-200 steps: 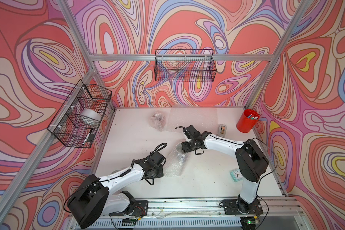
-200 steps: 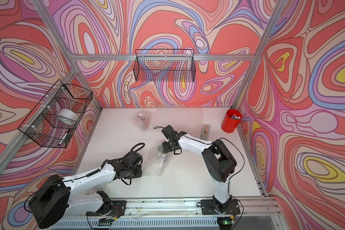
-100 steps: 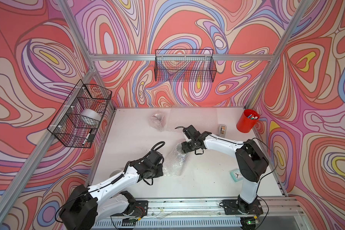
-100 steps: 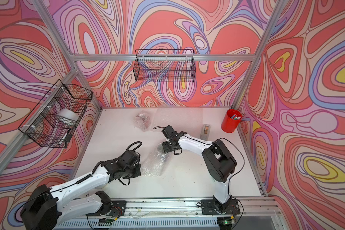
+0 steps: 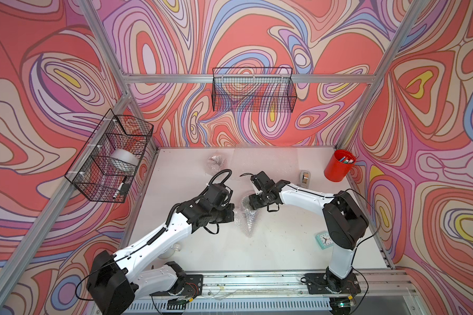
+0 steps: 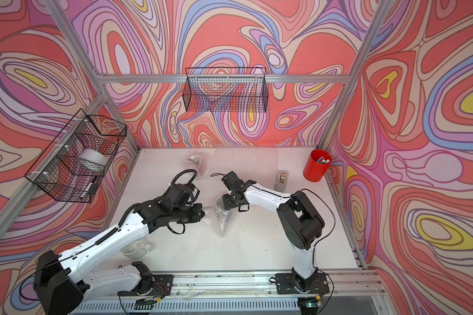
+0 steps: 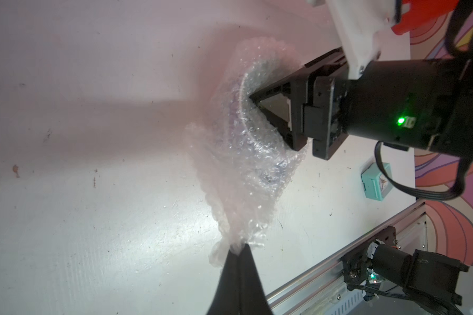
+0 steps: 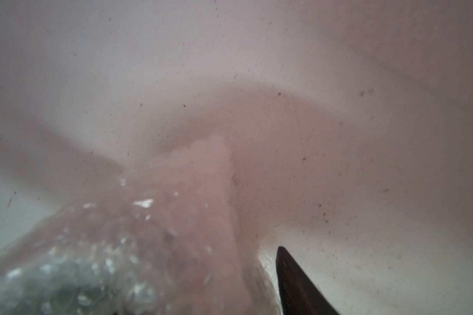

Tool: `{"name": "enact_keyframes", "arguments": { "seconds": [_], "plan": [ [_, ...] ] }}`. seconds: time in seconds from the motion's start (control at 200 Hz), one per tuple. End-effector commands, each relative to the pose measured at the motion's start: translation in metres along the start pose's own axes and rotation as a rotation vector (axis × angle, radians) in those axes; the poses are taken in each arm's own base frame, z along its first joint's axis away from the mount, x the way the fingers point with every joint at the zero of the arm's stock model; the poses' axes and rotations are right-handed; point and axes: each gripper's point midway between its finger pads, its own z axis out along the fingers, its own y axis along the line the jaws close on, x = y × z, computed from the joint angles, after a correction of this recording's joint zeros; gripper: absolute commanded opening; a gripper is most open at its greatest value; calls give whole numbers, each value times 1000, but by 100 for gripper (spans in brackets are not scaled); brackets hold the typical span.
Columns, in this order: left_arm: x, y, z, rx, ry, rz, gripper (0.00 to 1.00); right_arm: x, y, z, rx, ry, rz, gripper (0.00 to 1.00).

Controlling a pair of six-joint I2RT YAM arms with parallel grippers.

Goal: Wrap mugs in bubble wrap
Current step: Wrap the mug in bubble wrap.

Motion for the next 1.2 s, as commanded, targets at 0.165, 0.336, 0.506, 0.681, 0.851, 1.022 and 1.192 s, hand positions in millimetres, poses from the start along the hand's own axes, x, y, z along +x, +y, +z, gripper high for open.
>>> {"name": "enact_keyframes", "arguments": {
  "seconds": [0.165,0.336,0.506,0.681,0.851,1.022,1.192],
  "plan": [
    [-30,-40,23,67,45,-43,3,11,8,0,-43,26,-18,59],
    [-39,-49,49,71,88,-120,3,5,18,-11,-106,-18,-7,59],
    [-39,-46,71,38,128,-171,0,-6,22,-36,-133,-85,-2,60],
    [-34,-37,87,10,157,-218,0,-6,13,-51,-108,-113,15,62],
    [-33,-30,97,-9,174,-267,0,-3,-7,-66,-73,-155,69,63],
    [-31,-24,109,-31,198,-335,0,3,-9,-79,-153,-195,136,65],
    [-26,-16,118,-71,217,-399,0,10,3,-91,-270,-250,199,73]
  ]
}}
